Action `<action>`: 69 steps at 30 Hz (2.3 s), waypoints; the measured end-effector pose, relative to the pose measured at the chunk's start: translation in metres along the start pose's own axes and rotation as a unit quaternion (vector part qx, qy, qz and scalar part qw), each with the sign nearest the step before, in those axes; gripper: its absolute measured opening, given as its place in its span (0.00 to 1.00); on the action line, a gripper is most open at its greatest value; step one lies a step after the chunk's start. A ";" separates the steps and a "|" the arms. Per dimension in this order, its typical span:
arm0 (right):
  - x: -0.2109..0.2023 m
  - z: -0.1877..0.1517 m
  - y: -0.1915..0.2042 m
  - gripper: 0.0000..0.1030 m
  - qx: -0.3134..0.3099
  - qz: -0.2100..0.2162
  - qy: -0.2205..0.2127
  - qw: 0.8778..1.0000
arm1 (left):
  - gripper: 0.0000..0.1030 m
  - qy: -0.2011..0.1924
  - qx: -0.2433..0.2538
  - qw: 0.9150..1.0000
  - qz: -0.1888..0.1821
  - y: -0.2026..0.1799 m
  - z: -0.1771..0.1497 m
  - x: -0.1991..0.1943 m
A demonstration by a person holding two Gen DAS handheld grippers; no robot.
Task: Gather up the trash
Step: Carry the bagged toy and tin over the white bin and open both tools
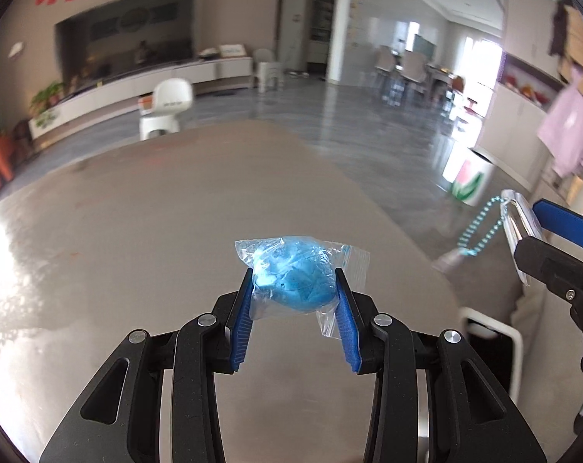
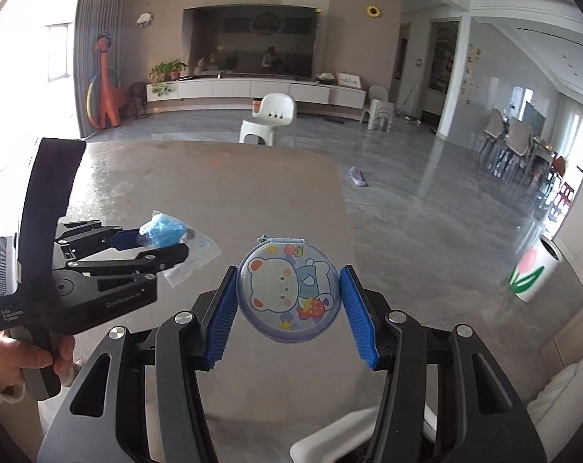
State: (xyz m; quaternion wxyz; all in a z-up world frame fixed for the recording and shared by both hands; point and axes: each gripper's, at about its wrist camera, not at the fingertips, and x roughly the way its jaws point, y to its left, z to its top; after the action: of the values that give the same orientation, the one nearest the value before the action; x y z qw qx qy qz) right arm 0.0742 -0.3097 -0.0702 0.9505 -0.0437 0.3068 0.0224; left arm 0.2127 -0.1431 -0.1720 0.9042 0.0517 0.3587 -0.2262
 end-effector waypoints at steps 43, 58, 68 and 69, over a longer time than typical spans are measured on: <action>-0.034 -0.177 -0.153 0.53 0.148 -0.099 0.068 0.982 | 0.95 0.181 0.180 0.964 -0.072 -0.257 -0.080 0.088; 0.016 -0.201 -0.158 0.96 0.147 -0.074 0.122 0.979 | 0.95 0.149 0.127 0.978 -0.066 -0.222 -0.063 0.072; 0.001 -0.190 -0.165 0.96 0.154 -0.078 0.120 0.978 | 0.95 0.132 0.114 0.982 -0.075 -0.217 -0.055 0.056; -0.005 -0.186 -0.164 0.96 0.152 -0.080 0.111 0.979 | 0.95 0.131 0.111 0.982 -0.076 -0.216 -0.053 0.053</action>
State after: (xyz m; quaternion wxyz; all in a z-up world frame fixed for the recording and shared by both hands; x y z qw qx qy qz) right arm -0.0260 -0.4908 -0.2061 0.9049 0.0751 0.4054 -0.1055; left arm 0.1178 -0.3420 -0.2317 0.8181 0.1534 0.4501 -0.3235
